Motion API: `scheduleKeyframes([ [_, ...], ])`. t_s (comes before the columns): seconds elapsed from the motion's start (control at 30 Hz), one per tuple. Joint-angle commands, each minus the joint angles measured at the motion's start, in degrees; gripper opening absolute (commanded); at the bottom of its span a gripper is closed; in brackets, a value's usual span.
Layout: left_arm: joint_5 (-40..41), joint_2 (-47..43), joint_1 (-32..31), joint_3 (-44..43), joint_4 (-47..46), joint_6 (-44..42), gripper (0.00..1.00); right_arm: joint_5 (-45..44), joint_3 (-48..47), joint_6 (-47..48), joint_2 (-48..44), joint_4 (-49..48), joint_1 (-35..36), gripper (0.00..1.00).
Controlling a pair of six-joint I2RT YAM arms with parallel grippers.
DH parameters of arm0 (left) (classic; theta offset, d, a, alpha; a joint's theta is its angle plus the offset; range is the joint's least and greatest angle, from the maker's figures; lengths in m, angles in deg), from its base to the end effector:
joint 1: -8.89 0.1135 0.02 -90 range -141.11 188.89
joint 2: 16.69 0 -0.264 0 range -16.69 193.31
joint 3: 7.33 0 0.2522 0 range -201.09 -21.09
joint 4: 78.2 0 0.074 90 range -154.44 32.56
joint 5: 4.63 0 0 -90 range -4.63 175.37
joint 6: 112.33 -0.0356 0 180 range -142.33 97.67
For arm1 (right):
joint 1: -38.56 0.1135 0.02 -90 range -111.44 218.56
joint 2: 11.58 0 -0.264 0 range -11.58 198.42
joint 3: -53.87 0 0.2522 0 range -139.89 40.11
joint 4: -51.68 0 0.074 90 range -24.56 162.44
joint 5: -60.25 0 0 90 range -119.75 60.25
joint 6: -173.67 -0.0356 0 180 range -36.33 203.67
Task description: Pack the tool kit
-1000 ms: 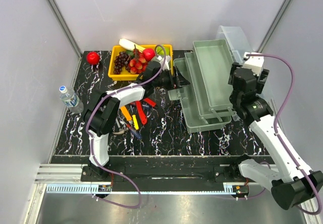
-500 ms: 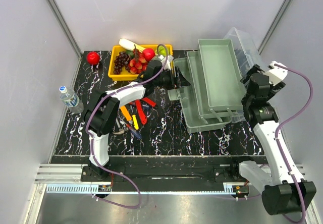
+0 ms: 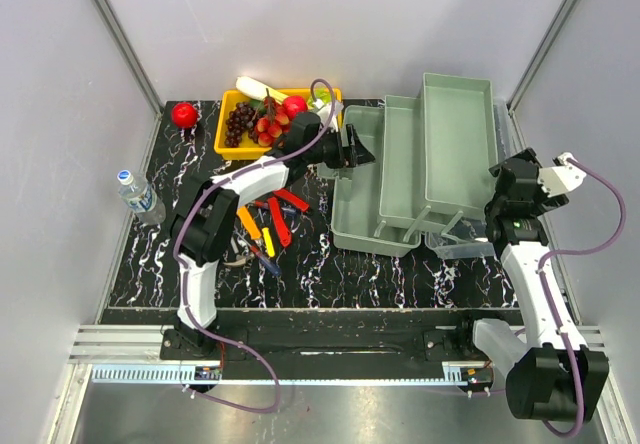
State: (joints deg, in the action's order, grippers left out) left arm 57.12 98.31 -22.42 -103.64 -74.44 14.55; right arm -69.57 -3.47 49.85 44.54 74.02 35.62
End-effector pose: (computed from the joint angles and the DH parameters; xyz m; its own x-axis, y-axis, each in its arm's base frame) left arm 0.3910 -0.2575 0.2317 -0.7600 -0.1565 -0.6308 0.4693 0.5393 -0.6992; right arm 0.2181 -0.0340 0.3015 0.0550 0.4252 -0.9034 0.7286 0.6015 0.3275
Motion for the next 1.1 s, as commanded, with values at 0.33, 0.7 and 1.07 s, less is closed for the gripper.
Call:
scheduleKeyframes([
  [0.33, 1.80, 5.94, -0.33, 0.72, 9.56, -2.96, 0.81, -9.73, 0.60, -5.37, -0.66, 13.21, 0.30, 0.94],
  [0.7, 1.18, 3.39, -0.33, -1.39, 11.22, -3.57, 0.82, -24.87, -8.10, 4.37, -4.17, 12.34, 0.21, 0.98],
  [1.07, 4.51, -5.04, 0.02, -6.49, 15.80, -8.31, 0.99, -17.71, -19.26, 13.59, -7.87, 12.52, 0.13, 0.96],
])
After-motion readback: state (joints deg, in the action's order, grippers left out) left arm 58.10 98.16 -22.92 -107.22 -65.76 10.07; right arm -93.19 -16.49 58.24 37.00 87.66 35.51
